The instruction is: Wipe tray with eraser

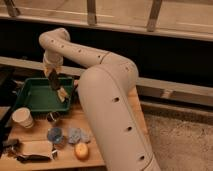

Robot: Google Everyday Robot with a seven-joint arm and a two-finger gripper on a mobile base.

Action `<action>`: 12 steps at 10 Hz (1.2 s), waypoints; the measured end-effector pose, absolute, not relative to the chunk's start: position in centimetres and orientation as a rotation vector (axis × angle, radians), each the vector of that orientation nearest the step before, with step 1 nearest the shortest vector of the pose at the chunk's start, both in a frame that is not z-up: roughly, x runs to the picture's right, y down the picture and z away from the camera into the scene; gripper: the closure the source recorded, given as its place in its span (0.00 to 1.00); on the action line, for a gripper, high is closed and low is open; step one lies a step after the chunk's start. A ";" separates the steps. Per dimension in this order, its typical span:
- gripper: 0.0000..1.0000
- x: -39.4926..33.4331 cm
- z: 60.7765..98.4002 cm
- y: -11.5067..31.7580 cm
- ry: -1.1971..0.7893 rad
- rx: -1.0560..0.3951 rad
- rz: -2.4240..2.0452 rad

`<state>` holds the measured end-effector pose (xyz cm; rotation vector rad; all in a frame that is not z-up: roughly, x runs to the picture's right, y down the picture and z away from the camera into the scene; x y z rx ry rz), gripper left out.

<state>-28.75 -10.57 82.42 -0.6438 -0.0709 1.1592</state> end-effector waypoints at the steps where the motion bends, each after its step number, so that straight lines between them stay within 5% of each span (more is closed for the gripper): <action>1: 1.00 -28.6 82.5 -10.6 -0.070 -0.643 1.161; 12: 1.00 -36.7 88.1 -6.1 -0.135 -0.763 1.129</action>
